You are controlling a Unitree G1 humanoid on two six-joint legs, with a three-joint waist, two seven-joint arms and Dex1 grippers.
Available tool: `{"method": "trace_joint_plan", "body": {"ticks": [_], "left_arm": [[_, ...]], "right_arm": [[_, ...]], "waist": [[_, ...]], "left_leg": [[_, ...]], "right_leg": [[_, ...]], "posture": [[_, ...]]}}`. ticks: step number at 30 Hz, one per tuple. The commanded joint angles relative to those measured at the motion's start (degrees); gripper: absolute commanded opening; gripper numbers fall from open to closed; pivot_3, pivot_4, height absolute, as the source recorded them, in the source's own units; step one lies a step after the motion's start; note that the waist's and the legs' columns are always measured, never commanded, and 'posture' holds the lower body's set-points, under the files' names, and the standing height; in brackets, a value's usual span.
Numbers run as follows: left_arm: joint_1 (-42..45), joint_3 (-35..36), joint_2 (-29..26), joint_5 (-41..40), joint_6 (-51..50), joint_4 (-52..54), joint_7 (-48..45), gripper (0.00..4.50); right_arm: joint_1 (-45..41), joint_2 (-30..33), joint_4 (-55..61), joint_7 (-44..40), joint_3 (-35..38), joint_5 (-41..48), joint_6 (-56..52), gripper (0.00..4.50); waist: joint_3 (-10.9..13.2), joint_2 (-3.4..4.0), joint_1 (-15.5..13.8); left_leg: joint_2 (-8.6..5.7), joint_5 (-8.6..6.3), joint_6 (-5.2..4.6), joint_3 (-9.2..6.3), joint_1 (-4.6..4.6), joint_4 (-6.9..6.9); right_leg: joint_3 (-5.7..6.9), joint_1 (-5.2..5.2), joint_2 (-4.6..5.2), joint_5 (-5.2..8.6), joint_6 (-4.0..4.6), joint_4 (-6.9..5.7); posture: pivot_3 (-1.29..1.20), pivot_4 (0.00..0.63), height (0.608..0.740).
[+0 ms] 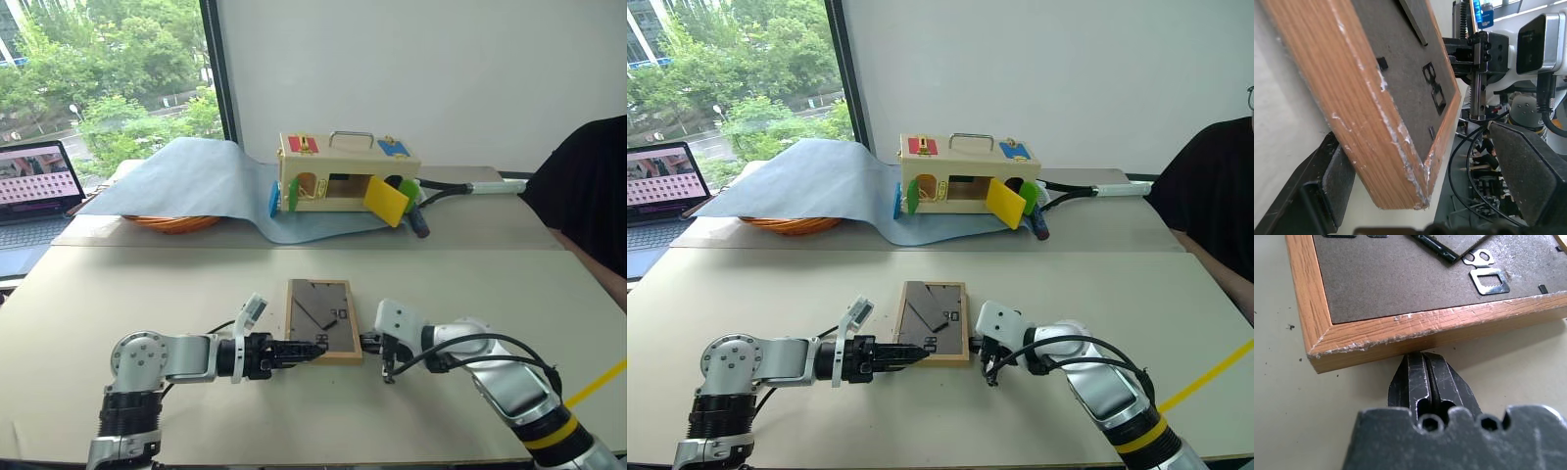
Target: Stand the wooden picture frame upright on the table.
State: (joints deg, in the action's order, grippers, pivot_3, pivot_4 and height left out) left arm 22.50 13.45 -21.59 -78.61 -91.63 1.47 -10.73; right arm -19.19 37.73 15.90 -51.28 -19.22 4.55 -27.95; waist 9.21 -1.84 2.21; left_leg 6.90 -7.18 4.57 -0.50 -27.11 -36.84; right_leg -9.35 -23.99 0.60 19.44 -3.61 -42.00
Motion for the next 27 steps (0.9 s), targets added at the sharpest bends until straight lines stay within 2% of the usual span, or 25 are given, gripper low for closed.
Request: {"method": "trace_joint_plan", "body": {"ticks": [1, 5, 8, 13, 16, 18, 20, 21, 22, 25, 27], "left_arm": [[0.51, 2.77, 0.29, -1.69, 0.05, -2.47, 3.26, 3.67], [1.89, 4.85, 0.38, -4.21, 1.37, -5.14, 5.47, 2.18], [2.0, 5.03, 0.41, -5.59, 1.52, -5.65, 6.87, 1.27], [1.84, 4.8, -0.01, -10.02, 2.68, -5.61, 8.29, 1.19], [2.14, 5.16, -1.64, -17.78, 5.07, -6.35, 7.9, 1.19], [1.88, 4.23, -3.24, -21.11, 6.07, -6.2, 7.76, 1.19], [1.3, 3.04, -5.11, -22.69, 6.79, -4.98, 6.59, 1.19], [1.08, 2.5, -5.83, -23.33, 7.28, -4.61, 6.17, 1.19], [0.91, 1.95, -6.55, -22.21, 7.47, -3.55, 4.97, 1.19], [0.69, 0.26, -7.52, -19.64, 8.64, -2.11, 3.42, 1.19], [0.97, -0.8, -7.41, -19.01, 9.91, -1.71, 3.33, 1.19]], "right_arm": [[1.06, -0.06, -0.32, -0.32, -1.41, -1.02, -0.09, 0.0], [1.06, 0.32, -0.88, -0.18, -0.72, -1.39, -0.16, 0.0], [1.25, 0.59, -0.84, -0.19, -0.17, -1.31, -0.31, 0.0], [2.32, 3.57, 2.07, -1.6, 5.13, 1.91, -3.25, 0.0], [1.88, 5.64, 4.56, -2.21, 15.81, 9.72, -10.06, 0.0], [-0.37, 4.21, 5.67, -1.38, 22.39, 17.03, -16.98, 0.0], [-4.31, 3.0, 6.88, -0.66, 28.05, 24.77, -23.84, 0.59], [-5.72, 2.7, 7.34, -0.3, 29.57, 27.34, -26.25, 0.76], [-8.06, 1.68, 7.77, 0.65, 30.68, 30.12, -28.93, 1.13], [-13.1, -1.16, 8.76, 3.07, 31.15, 36.01, -34.12, 2.08], [-15.9, -3.57, 8.52, 5.39, 29.0, 37.14, -35.87, 2.71]], "waist": [[0.0, 0.0, 0.12], [0.0, 0.0, 0.15], [-0.01, -0.02, 0.12], [0.0, -0.03, -0.18], [0.05, -0.08, -1.09], [0.09, -0.1, -1.27], [0.1, -0.1, -1.1], [0.13, -0.09, -0.92], [0.13, -0.08, -0.97], [0.18, -0.14, -0.96], [0.18, -0.13, -1.15]], "left_leg": [[0.0, 0.0, 0.0, 0.0, 0.0, 0.0], [0.0, 0.0, 0.0, -0.01, -0.01, 0.02], [0.0, 0.0, 0.01, -0.02, -0.01, 0.01], [-0.02, 0.01, 0.02, -0.02, -0.09, 0.01], [-0.06, 0.01, 0.02, -0.02, -0.22, 0.0], [-0.06, 0.01, 0.02, -0.02, -0.23, -0.01], [-0.06, 0.01, 0.02, -0.02, -0.22, 0.01], [-0.06, 0.01, 0.02, -0.02, -0.21, 0.01], [-0.06, 0.01, 0.02, -0.02, -0.23, 0.03], [-0.06, 0.0, 0.03, -0.04, -0.23, 0.06], [-0.06, 0.0, 0.03, -0.04, -0.24, 0.07]], "right_leg": [[0.0, -0.01, 0.0, 0.0, 0.0, 0.0], [0.01, -0.03, 0.0, 0.0, 0.01, 0.0], [0.01, -0.03, 0.0, 0.0, 0.01, 0.0], [0.01, -0.07, 0.0, 0.0, 0.0, 0.01], [0.01, -0.13, 0.04, -0.02, 0.02, 0.03], [0.01, -0.16, 0.05, -0.17, 0.29, 0.04], [0.01, -0.16, 0.04, -0.19, 0.32, 0.02], [0.0, -0.18, 0.04, -0.18, 0.32, 0.02], [0.0, -0.2, 0.04, -0.18, 0.32, 0.02], [0.02, -0.19, 0.04, -0.17, 0.35, 0.05], [0.02, -0.2, 0.04, -0.17, 0.37, 0.05]], "posture": [[0.0, 0.15, 0.67], [0.0, 0.15, 0.67], [0.0, 0.15, 0.67], [0.0, 0.15, 0.67], [0.0, 0.15, 0.67], [0.0, 0.15, 0.67], [0.0, 0.15, 0.67], [0.0, 0.15, 0.67], [0.0, 0.15, 0.67], [0.0, 0.15, 0.67], [0.0, 0.15, 0.67]]}}
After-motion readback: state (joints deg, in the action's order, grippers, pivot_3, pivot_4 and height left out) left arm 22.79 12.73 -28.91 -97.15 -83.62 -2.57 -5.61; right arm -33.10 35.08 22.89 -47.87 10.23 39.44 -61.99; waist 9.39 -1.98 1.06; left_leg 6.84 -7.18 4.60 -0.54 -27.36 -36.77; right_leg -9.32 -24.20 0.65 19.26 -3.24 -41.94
